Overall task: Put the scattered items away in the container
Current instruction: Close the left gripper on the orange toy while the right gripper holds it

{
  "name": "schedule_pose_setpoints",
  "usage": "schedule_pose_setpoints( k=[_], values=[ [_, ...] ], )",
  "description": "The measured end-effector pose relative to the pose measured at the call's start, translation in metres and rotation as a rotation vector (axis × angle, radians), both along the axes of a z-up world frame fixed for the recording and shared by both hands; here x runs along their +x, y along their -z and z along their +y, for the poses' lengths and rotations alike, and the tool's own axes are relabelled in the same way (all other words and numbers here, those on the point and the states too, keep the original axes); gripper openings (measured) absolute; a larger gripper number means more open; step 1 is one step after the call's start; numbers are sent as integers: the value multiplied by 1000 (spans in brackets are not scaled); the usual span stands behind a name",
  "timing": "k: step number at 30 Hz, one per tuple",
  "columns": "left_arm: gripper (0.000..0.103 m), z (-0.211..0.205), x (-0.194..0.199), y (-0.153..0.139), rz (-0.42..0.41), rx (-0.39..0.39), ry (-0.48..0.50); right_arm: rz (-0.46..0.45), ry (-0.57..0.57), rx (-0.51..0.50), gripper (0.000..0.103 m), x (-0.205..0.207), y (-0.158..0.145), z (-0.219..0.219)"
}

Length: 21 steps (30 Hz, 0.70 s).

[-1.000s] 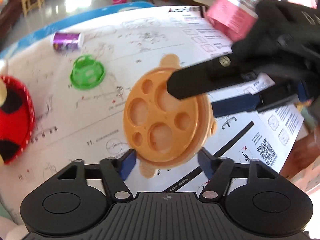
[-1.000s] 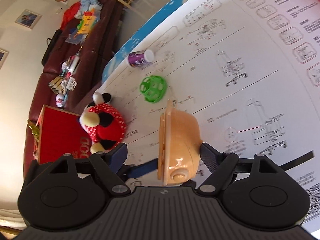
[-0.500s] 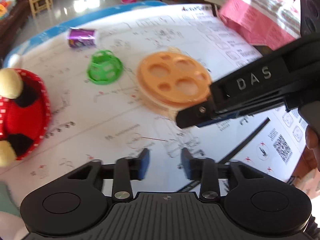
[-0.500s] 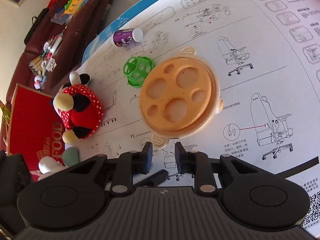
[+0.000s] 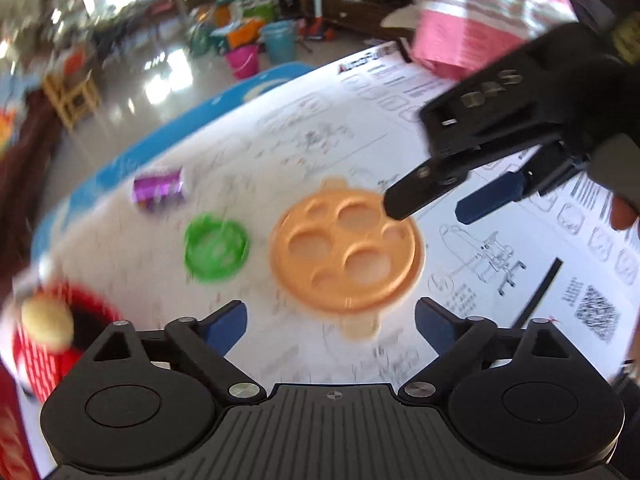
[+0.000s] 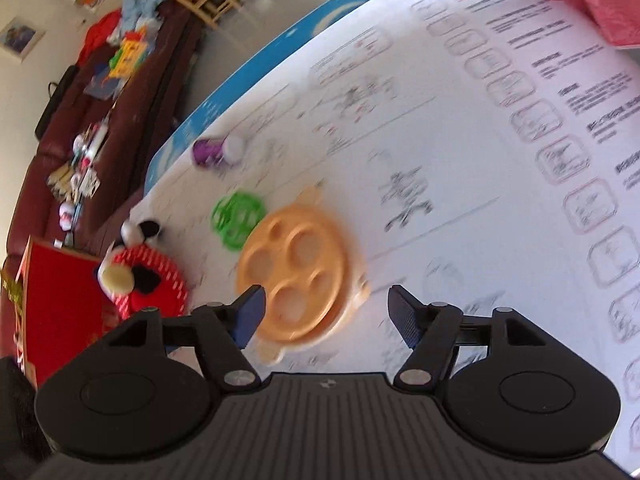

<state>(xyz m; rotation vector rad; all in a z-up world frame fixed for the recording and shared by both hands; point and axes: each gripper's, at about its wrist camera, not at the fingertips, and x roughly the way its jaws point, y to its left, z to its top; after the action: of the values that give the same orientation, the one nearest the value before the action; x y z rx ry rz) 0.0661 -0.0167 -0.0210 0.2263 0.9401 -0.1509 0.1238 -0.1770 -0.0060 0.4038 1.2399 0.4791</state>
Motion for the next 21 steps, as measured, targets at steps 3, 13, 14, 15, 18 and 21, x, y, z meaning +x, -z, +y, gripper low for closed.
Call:
schedule_pose_setpoints(
  k=[3,13,14,15,18,21],
  values=[
    [99,-18,17,7,10,78,66,41,17,25,72,14,17,0],
    [103,-34,39,38,29,219,176,83,-43,152,77,28,45,23],
    [103,-33,38,39,20,225,174,68,-42,144,77,28,44,26],
    [103,-32,37,41,15,230,175,57,-48,128,77,28,42,30],
    [103,-27,34,43,5,221,173,58,-62,91,74,24,38,37],
    [102,-13,32,43,28,172,117,118,-39,161,74,20,35,30]
  ],
)
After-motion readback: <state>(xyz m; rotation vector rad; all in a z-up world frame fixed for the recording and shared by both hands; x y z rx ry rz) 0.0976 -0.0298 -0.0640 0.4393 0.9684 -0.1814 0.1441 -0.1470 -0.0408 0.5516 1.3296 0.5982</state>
